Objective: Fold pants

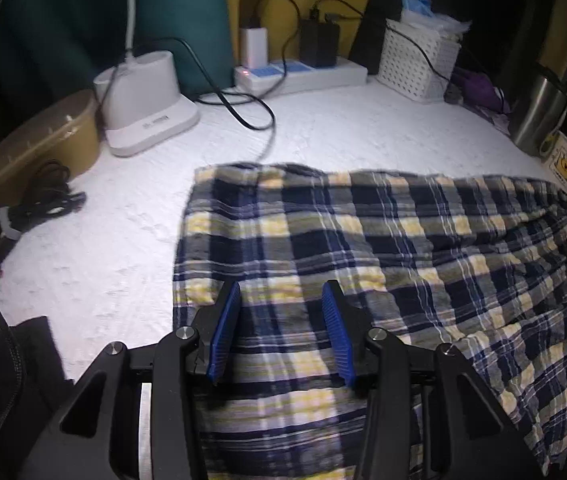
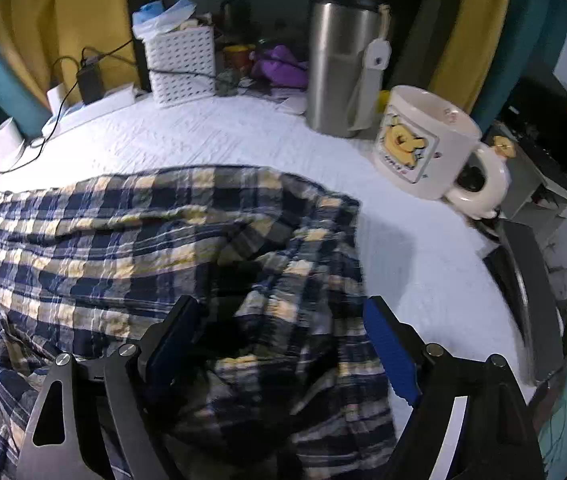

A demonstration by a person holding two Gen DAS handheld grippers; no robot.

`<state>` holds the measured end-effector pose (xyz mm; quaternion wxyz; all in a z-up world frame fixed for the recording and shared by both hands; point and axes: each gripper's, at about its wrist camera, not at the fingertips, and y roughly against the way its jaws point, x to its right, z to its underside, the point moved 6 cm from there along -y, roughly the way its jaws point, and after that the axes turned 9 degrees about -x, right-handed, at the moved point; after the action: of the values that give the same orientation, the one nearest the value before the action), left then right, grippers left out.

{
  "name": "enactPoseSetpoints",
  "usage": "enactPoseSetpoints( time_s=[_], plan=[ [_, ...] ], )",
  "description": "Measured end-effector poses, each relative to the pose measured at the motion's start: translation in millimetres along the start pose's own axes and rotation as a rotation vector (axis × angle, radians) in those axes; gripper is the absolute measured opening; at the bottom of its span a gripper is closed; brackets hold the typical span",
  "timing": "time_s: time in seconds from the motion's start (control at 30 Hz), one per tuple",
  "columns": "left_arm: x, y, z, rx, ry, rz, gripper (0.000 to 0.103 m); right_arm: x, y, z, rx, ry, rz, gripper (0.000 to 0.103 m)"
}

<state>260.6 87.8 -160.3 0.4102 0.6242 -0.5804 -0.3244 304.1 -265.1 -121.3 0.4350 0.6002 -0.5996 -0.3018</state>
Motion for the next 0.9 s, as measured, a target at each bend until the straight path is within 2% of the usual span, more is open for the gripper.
enactPoseSetpoints(
  time_s=[0.17, 0.37, 0.9],
  plan=[
    [-12.4, 25.1, -0.2, 0.047, 0.017, -0.011, 0.042, 11.1, 21.5, 2.1, 0.05, -0.023, 0.017, 0.086],
    [-20.2, 55.0, 17.3, 0.085, 0.02, -0.007, 0.042, 14.5, 51.4, 12.3, 0.106, -0.02, 0.025, 0.086],
    [3.6, 104.5, 71.3, 0.145, -0.02, 0.06, 0.042, 4.1, 101.2, 74.7, 0.171, -0.007, 0.023, 0.087]
  ],
)
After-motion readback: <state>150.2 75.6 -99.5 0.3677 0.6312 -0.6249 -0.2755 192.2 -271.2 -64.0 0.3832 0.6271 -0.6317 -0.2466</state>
